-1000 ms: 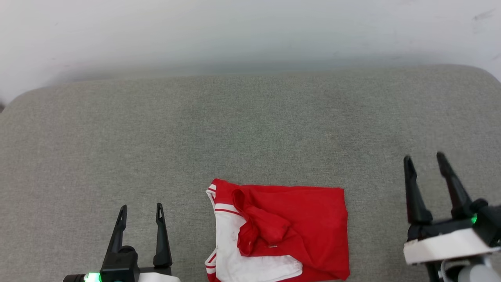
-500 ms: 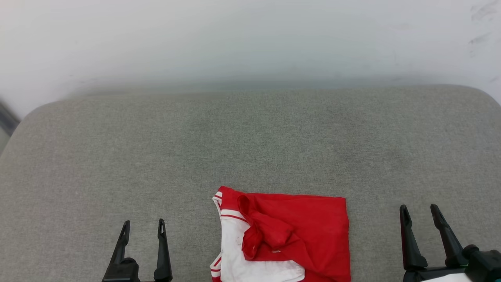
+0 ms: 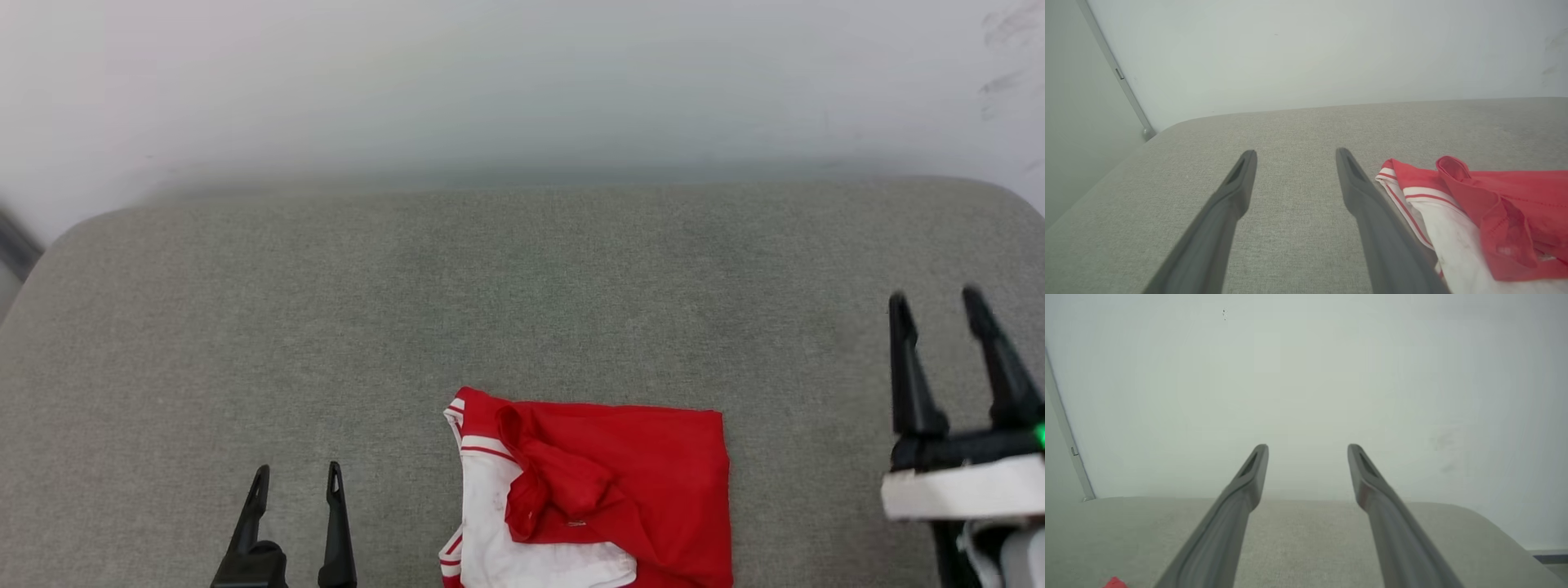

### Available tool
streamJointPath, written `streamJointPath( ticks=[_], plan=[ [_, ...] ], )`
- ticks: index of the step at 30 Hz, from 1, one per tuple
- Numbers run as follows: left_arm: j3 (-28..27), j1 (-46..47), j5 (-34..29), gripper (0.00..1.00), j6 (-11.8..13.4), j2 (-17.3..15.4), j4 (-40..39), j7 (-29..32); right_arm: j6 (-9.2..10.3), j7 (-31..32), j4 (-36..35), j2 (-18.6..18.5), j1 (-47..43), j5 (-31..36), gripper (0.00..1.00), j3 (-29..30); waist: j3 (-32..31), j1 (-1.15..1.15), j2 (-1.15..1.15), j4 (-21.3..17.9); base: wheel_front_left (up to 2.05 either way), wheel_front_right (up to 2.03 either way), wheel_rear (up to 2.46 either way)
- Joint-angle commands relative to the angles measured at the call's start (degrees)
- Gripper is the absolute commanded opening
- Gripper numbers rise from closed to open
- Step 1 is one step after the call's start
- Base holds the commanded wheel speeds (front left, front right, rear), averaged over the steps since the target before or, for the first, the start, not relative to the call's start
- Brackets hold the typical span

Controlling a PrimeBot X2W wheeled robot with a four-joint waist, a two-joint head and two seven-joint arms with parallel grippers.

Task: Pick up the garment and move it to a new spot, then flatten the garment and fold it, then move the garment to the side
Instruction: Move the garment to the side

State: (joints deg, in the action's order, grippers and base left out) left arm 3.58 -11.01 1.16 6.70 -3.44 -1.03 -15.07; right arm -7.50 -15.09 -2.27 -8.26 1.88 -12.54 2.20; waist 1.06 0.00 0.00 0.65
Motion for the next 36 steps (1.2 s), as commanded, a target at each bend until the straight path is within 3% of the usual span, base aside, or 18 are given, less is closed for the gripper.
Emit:
streamJointPath(
  ticks=[1,4,11,17,24,36],
  plan=[
    [0.04,0.84,-0.21,1.0,-0.18,0.01,0.08,-0.13,0.02,0.1,0.26,-2.69,3.02,-1.22,1.0,-1.15,0.31,0.0,0.0,0.04,0.0,0.0,0.0],
    [0.18,1.21,-0.23,1.0,-0.4,0.06,0.2,-0.13,0.03,8.14,2.44,-8.27,8.08,-5.25,1.0,-4.52,0.81,0.0,0.0,0.28,0.0,0.0,0.0],
    [1.21,2.48,-0.25,1.0,-0.21,0.26,-0.07,-0.13,0.02,41.04,5.58,-19.91,14.23,-25.27,1.0,-11.42,2.94,0.0,0.0,1.5,0.0,0.0,0.0],
    [2.05,4.35,-0.01,1.0,-0.23,0.39,-0.16,-0.13,0.02,58.5,7.04,-24.52,13.79,-39.85,1.0,-14.12,5.77,0.0,0.0,2.46,0.0,0.0,0.0],
    [3.09,7.56,0.38,1.0,-0.16,0.49,-0.16,-0.13,0.01,64.32,9.77,-21.27,12.46,-47.77,1.0,-15.06,9.17,0.0,0.0,4.59,0.0,0.0,0.0],
    [4.89,10.81,0.62,1.0,0.04,0.58,-0.02,-0.13,0.07,64.28,16.22,-15.63,10.45,-49.0,1.0,-22.4,12.51,0.0,0.0,8.08,0.0,0.0,0.0]
  ],
)
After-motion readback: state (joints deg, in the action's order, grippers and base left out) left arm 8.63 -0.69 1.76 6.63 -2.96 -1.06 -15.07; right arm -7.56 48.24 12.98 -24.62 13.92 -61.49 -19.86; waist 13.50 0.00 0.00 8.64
